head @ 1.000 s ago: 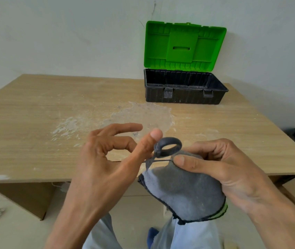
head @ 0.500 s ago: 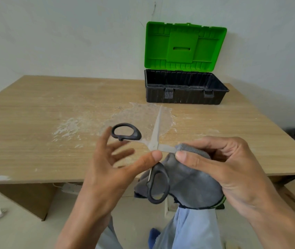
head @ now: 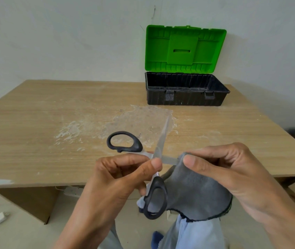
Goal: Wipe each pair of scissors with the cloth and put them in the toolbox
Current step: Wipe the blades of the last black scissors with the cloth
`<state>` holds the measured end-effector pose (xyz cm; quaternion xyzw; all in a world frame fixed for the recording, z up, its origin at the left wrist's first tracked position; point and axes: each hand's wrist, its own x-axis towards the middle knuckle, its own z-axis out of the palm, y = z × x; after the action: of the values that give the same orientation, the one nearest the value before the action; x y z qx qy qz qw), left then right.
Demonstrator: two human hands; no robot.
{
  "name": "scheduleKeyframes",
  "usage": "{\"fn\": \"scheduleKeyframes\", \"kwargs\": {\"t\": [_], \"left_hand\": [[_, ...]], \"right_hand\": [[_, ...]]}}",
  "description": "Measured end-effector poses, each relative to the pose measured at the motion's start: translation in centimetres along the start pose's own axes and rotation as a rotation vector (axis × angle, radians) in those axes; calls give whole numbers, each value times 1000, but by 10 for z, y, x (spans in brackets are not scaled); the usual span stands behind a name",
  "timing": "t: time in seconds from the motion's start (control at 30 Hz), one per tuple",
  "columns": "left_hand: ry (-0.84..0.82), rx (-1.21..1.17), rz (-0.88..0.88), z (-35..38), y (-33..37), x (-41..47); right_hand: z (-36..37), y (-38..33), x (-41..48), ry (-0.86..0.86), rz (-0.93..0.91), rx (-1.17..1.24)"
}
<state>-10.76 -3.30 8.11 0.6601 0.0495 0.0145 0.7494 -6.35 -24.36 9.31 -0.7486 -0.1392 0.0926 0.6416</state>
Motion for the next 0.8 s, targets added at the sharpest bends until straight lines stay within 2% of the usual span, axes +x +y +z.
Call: {"fn": "scheduleKeyframes", "kwargs": {"t": [0.17,0.27,0.37,0.43,0.57,0.67,0.8], "left_hand": [[-32,112,124,0,5,-3],[-41,118,157,2,3,-4],[-26,67,151,5,1,-3],[-20,43,144,5,-1,-3],[-25,-5,98,2,-5,-3],[-25,-18,81,0,-7,-3],[7,-31,72,2,-10,-3]], "right_hand": [[-2,0,0,-2,2,40],[-1,-4,-1,56,-26,141],[7,-3,0,70,-97,27],[10,-1,0,19,-128,-167],[4,-6,-1,-231,-31,-389],[-2,-5,-1,-288,24,-419],[-4,-3,0,-303,77,-345]]}}
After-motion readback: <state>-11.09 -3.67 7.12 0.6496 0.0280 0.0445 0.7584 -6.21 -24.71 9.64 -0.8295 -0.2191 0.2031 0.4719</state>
